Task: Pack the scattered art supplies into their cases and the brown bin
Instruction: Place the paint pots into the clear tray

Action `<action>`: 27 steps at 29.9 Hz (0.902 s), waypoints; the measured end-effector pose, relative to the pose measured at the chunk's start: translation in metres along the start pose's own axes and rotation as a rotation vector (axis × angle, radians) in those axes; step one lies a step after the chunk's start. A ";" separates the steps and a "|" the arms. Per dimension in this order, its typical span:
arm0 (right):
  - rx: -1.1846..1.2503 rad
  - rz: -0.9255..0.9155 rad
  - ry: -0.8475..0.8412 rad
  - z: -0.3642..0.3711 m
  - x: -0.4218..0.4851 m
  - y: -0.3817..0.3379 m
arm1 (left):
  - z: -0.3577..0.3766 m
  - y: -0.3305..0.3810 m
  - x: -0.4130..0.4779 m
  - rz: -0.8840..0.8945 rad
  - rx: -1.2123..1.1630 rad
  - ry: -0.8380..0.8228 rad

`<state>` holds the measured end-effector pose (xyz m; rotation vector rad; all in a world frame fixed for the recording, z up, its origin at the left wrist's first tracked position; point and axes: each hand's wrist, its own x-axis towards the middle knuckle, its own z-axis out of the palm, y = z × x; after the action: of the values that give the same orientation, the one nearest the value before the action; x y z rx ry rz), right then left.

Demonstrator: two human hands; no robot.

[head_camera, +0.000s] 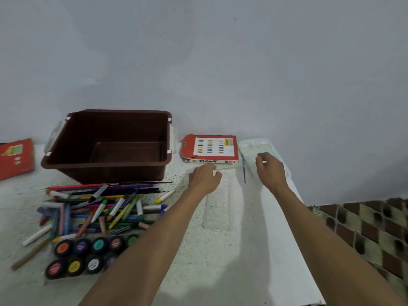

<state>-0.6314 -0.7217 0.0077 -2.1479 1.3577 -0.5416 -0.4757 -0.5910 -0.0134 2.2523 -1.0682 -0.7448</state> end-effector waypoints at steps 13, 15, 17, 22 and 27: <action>-0.098 0.183 -0.083 -0.005 0.051 0.032 | 0.020 0.026 0.016 -0.096 -0.144 0.073; -0.057 0.195 -0.005 -0.005 0.047 0.033 | 0.018 0.027 0.016 -0.092 -0.179 0.107; -0.028 0.202 0.110 -0.009 0.038 0.030 | 0.013 0.025 0.013 -0.078 -0.228 0.127; 0.145 0.200 0.306 -0.020 0.015 0.022 | -0.002 0.014 0.002 -0.064 -0.324 0.156; 0.314 0.213 0.368 -0.023 -0.013 0.010 | -0.008 0.006 -0.020 -0.076 -0.514 0.162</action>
<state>-0.6574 -0.7187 0.0183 -1.6827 1.5495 -1.0249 -0.4837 -0.5759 0.0014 1.8775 -0.6279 -0.7518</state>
